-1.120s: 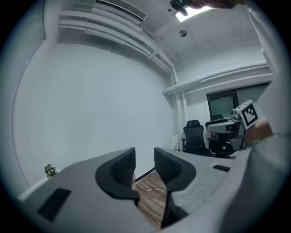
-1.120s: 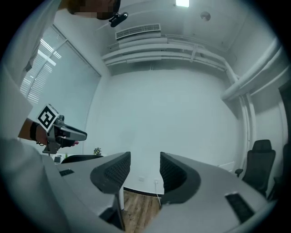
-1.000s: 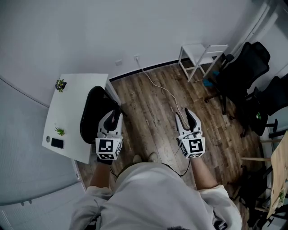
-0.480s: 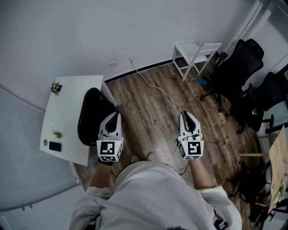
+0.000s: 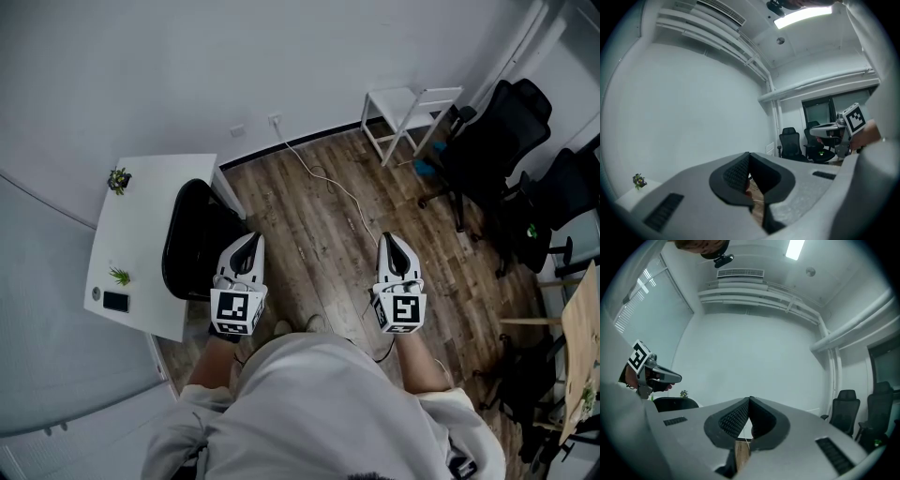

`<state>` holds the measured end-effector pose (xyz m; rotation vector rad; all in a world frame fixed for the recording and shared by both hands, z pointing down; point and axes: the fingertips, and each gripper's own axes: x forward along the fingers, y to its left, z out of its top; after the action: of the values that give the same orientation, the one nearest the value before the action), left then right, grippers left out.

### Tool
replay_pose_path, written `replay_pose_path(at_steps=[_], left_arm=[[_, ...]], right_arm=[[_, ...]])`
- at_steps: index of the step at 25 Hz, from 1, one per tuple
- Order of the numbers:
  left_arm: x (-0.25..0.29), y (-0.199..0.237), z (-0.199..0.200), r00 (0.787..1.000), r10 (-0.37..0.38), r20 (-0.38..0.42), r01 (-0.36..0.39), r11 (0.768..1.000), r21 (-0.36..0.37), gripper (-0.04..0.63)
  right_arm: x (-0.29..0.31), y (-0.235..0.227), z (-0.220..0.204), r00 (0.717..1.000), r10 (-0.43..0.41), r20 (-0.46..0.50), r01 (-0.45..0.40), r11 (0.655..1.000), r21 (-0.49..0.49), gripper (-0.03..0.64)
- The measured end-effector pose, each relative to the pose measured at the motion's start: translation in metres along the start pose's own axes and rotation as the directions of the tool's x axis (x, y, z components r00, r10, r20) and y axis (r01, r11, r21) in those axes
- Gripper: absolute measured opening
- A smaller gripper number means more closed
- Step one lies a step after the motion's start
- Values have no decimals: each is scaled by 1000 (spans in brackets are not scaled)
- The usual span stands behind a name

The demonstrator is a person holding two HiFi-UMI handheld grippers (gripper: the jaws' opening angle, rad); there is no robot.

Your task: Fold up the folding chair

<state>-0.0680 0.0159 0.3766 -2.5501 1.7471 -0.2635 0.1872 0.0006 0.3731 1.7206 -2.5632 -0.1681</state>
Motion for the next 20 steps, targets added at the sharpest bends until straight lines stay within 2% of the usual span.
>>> replay_pose_path(at_steps=[9,20], left_arm=[[-1,-5,3,1000,-10,4,10,1000,3,7],[-7,1,-1,1000,16,-11,-16,1000,-4,8]], right_arm=[[-10,2,-3,1000,8,-9,-8,1000,6,17],[-9,7,-4,999,36,-15,-36,999,3,17]])
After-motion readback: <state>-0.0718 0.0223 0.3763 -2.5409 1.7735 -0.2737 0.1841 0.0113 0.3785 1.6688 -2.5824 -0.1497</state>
